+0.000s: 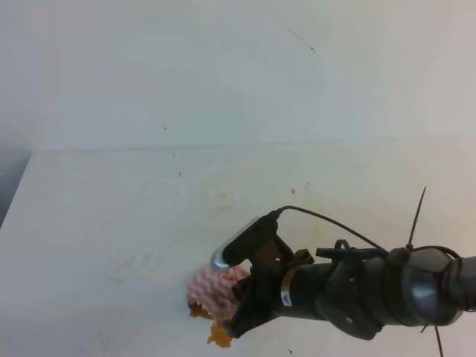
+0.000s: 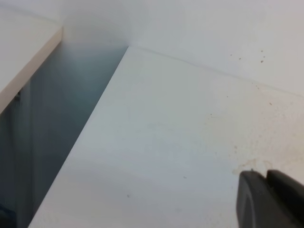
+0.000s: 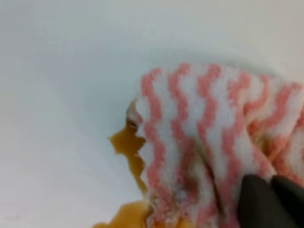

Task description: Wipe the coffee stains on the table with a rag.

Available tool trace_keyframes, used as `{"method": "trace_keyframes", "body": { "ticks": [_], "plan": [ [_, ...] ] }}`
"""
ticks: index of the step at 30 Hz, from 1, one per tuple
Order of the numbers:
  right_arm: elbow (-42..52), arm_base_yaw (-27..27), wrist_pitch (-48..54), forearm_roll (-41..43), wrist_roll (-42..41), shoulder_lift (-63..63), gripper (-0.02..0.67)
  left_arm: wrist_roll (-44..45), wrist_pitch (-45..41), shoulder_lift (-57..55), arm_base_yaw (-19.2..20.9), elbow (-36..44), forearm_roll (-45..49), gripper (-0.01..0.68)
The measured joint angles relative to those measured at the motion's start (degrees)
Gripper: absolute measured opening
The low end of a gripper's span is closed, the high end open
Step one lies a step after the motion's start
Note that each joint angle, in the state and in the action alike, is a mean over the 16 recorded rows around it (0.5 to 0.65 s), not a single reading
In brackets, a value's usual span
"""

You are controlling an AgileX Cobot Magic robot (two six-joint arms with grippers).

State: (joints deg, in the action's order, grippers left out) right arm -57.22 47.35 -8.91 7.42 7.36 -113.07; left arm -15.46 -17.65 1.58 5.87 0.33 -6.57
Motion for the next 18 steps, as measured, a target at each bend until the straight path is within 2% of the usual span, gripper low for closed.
{"method": "trace_keyframes", "body": {
  "ticks": [10, 18],
  "plan": [
    [-0.7, 4.8, 1.8, -0.9, 0.7, 3.3, 0.02, 0.0, 0.0, 0.0, 0.0, 0.3, 0.0, -0.001],
    [-0.9, 8.1, 2.0, -2.1, 0.6, 1.1, 0.02, 0.0, -0.2, 0.0, 0.0, -0.2, 0.0, -0.001]
  ]
}}
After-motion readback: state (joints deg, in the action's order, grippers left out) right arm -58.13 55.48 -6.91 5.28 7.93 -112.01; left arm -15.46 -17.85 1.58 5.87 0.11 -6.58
